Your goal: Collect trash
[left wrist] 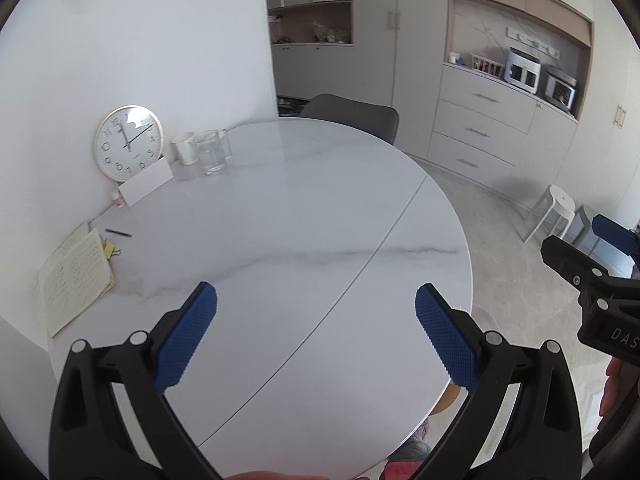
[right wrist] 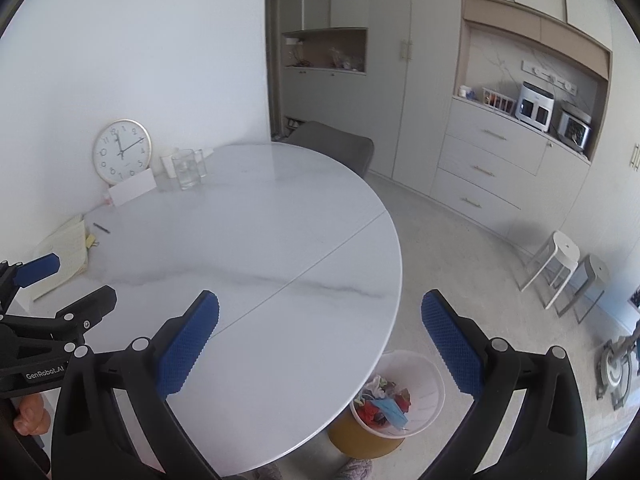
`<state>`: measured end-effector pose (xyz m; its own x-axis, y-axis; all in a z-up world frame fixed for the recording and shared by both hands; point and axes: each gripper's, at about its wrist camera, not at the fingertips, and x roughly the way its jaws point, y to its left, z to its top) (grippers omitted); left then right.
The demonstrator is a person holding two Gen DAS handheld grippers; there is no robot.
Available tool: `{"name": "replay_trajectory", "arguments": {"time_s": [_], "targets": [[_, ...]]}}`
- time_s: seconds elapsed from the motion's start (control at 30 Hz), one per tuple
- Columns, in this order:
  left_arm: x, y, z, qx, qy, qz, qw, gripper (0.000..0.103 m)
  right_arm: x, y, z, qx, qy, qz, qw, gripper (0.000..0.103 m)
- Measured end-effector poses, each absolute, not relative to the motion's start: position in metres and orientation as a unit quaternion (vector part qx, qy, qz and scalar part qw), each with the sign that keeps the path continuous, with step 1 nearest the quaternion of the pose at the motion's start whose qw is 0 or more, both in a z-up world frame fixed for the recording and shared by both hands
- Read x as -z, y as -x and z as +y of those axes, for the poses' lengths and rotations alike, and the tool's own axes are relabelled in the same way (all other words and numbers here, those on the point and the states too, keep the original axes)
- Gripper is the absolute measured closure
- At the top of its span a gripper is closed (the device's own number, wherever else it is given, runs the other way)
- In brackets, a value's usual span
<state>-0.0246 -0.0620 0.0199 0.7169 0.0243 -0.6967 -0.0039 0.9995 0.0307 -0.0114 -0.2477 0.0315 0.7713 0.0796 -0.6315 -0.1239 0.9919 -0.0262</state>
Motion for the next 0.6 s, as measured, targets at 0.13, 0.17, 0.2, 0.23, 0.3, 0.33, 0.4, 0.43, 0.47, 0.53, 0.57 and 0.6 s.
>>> {"name": "replay_trajectory", "arguments": {"time_s": [0.13, 0.17, 0.2, 0.23, 0.3, 0.33, 0.4, 0.43, 0.47, 0.53, 0.57, 0.6], "targets": [[-0.022, 0.027, -0.05, -0.023, -0.001, 0.368, 0.929, 0.008, -0.033, 0.015, -0.236, -0.065, 0.04, 0.333, 0.94, 0.002], [-0.022, 0.028, -0.048, -0.025, 0.001, 0.367, 0.93, 0.008, -0.033, 0.015, -0.234, -0.066, 0.042, 0.332, 0.94, 0.002], [-0.022, 0.028, -0.046, -0.026, 0.003, 0.367, 0.93, 0.008, -0.033, 0.016, -0.232, -0.067, 0.044, 0.332, 0.94, 0.002], [-0.022, 0.028, -0.044, -0.026, 0.004, 0.367, 0.93, 0.008, -0.034, 0.017, -0.231, -0.067, 0.045, 0.331, 0.94, 0.002], [-0.021, 0.028, -0.044, -0.025, 0.006, 0.37, 0.929, 0.008, -0.034, 0.019, -0.23, -0.067, 0.045, 0.331, 0.94, 0.002], [-0.021, 0.027, -0.045, -0.023, 0.005, 0.37, 0.929, 0.008, -0.034, 0.019, -0.23, -0.066, 0.045, 0.331, 0.94, 0.002], [-0.021, 0.026, -0.045, -0.021, 0.003, 0.37, 0.929, 0.008, -0.035, 0.019, -0.229, -0.064, 0.047, 0.332, 0.94, 0.002], [-0.021, 0.026, -0.045, -0.02, 0.002, 0.369, 0.929, 0.008, -0.035, 0.02, -0.229, -0.063, 0.047, 0.332, 0.94, 0.002], [-0.021, 0.026, -0.045, -0.02, 0.001, 0.369, 0.929, 0.008, -0.035, 0.02, -0.229, -0.062, 0.047, 0.332, 0.94, 0.002], [-0.021, 0.027, -0.045, -0.02, 0.001, 0.368, 0.93, 0.008, -0.036, 0.02, -0.228, -0.06, 0.046, 0.334, 0.94, 0.002], [-0.021, 0.027, -0.046, -0.02, 0.001, 0.368, 0.93, 0.008, -0.036, 0.021, -0.228, -0.06, 0.047, 0.334, 0.94, 0.002], [-0.021, 0.027, -0.045, -0.02, 0.001, 0.367, 0.93, 0.008, -0.035, 0.02, -0.227, -0.06, 0.048, 0.334, 0.939, 0.002]]}}
